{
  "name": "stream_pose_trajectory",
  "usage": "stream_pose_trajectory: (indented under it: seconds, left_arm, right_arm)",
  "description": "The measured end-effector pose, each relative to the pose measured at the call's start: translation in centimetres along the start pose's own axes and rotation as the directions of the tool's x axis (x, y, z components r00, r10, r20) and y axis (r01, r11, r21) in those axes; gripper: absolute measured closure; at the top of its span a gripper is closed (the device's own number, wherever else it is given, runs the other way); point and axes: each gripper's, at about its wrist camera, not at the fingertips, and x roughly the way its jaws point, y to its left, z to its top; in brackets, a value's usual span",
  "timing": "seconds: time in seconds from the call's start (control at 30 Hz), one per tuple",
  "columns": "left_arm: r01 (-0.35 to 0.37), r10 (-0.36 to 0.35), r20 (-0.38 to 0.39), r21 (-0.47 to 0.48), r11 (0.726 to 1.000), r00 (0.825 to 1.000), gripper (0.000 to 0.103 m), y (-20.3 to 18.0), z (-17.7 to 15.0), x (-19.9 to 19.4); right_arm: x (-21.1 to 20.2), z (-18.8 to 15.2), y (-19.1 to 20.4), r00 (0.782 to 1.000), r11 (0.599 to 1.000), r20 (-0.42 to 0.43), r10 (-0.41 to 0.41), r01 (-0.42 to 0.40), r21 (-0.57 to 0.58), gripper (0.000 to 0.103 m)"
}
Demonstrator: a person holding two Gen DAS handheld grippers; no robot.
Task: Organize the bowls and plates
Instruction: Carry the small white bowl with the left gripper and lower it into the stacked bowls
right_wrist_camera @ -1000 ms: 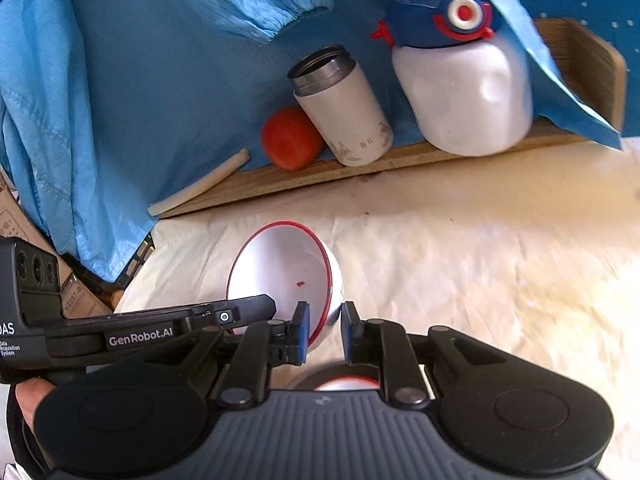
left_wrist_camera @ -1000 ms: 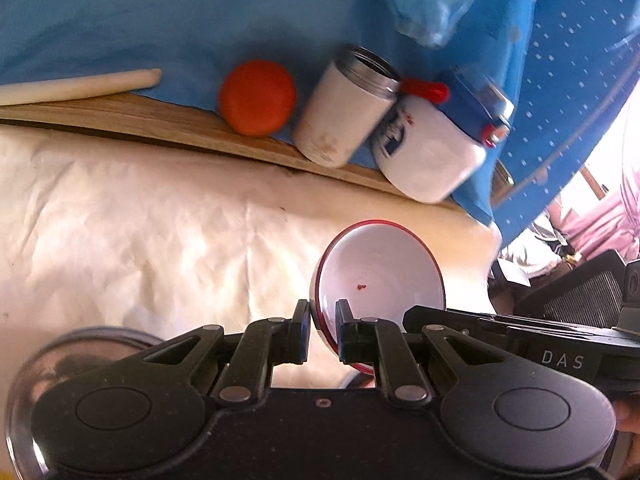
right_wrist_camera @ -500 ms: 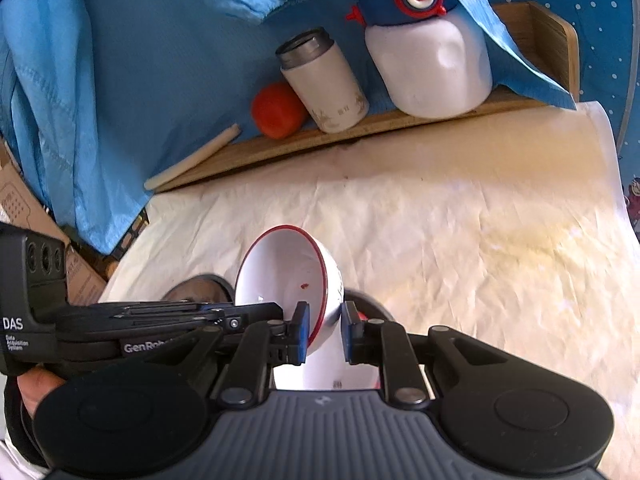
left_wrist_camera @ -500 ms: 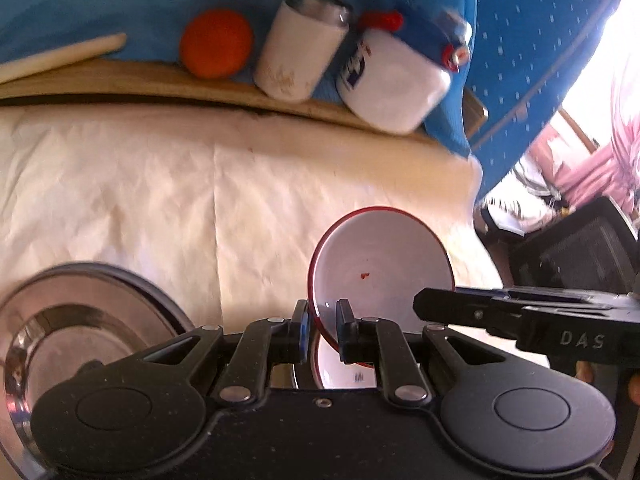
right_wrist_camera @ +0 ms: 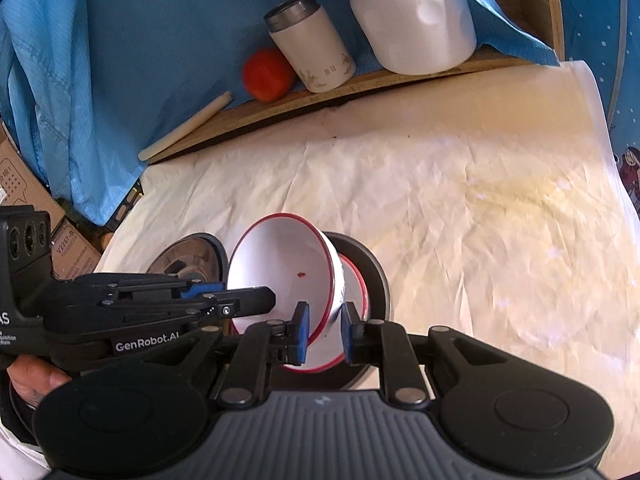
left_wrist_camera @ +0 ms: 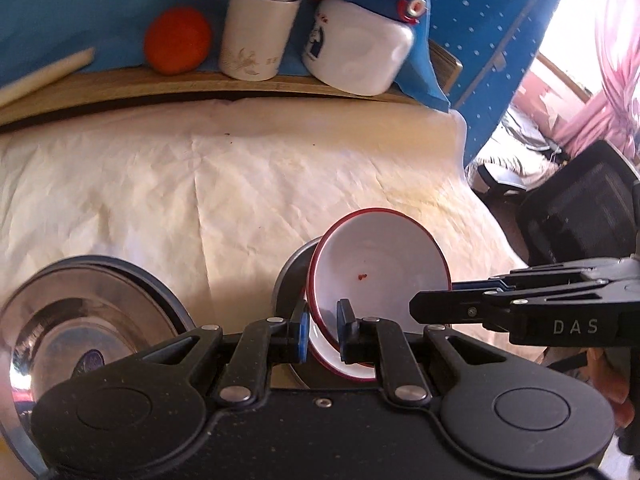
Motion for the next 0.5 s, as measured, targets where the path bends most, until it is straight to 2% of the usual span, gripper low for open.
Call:
stream_pose_trajectory:
  seconds: [0.5]
  left_arm:
    - [-0.060, 0.061, -0.001, 0.144, 0.988, 0.998, 0.087, -2.1, -0.8, 0.3]
  right_arm:
    - [0.4, -0.7, -1.1, 0.999, 1.000, -0.036, 0.000, 0.001, 0.018, 0.084]
